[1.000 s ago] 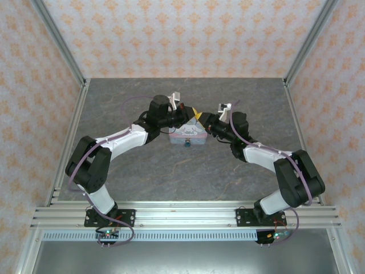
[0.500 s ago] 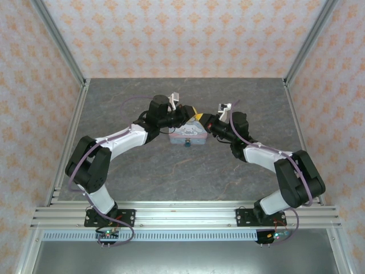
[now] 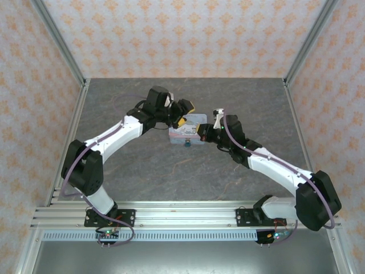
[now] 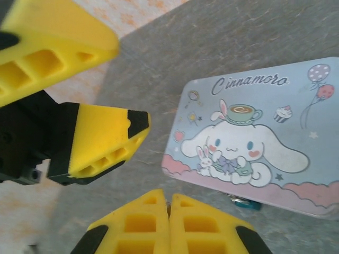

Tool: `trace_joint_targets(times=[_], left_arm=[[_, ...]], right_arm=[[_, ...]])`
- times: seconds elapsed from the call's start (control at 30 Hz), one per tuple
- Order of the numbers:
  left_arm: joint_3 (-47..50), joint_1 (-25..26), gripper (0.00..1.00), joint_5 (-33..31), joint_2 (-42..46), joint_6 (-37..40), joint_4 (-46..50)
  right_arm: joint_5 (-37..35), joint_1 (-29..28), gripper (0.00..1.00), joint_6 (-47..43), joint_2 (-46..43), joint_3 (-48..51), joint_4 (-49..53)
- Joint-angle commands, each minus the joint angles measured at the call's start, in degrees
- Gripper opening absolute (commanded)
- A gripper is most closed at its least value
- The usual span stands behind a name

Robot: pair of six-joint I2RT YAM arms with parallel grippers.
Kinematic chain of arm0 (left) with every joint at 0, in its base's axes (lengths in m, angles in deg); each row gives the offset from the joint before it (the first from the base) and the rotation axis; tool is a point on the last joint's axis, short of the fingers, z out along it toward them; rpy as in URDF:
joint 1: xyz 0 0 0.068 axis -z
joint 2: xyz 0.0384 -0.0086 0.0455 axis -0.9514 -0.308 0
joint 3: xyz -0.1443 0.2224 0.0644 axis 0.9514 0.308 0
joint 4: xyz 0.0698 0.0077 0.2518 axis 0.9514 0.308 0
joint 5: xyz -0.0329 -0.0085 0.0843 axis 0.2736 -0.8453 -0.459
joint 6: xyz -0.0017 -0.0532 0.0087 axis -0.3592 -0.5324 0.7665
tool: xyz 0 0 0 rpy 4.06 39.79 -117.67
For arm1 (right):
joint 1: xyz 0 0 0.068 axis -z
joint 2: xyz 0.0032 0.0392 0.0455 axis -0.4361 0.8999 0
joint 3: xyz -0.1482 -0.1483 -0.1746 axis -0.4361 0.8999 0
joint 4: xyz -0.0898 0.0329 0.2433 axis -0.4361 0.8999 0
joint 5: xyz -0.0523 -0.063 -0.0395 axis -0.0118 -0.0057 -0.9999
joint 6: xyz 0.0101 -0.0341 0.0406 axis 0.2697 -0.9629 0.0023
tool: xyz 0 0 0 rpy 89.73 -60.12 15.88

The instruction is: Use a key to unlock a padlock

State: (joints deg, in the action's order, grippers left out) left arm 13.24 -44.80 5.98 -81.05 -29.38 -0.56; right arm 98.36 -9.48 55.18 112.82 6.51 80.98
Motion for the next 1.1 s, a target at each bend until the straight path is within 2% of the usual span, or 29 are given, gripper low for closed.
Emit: trace_joint_targets(times=[0.0, 0.17, 0.63, 0.87, 1.07], left_arm=[[1.54, 0.23, 0.63, 4.31, -0.73, -6.43, 2.5], [2.21, 0.33, 0.57, 4.95, -0.57, -6.38, 4.39], [3.86, 1.27, 0.46, 5.98, -0.95, -7.91, 3.0], [2.51, 1.34, 0.42, 7.21, -1.99, -7.78, 3.88], [2.01, 1.48, 0.36, 7.59, -2.39, -7.49, 4.28]], right_arm=[[-12.78, -3.71, 0.0, -11.61, -1.11, -3.09, 6.63], [-19.83, -7.96, 0.0, -18.3, -0.23, -4.35, 6.45], [-18.1, -8.82, 0.0, -20.26, 3.12, -7.45, 5.76], [-23.46, -11.5, 0.0, -28.16, 4.11, -8.55, 6.34], [-25.21, -12.08, 0.0, -30.82, 5.3, -8.94, 5.95]])
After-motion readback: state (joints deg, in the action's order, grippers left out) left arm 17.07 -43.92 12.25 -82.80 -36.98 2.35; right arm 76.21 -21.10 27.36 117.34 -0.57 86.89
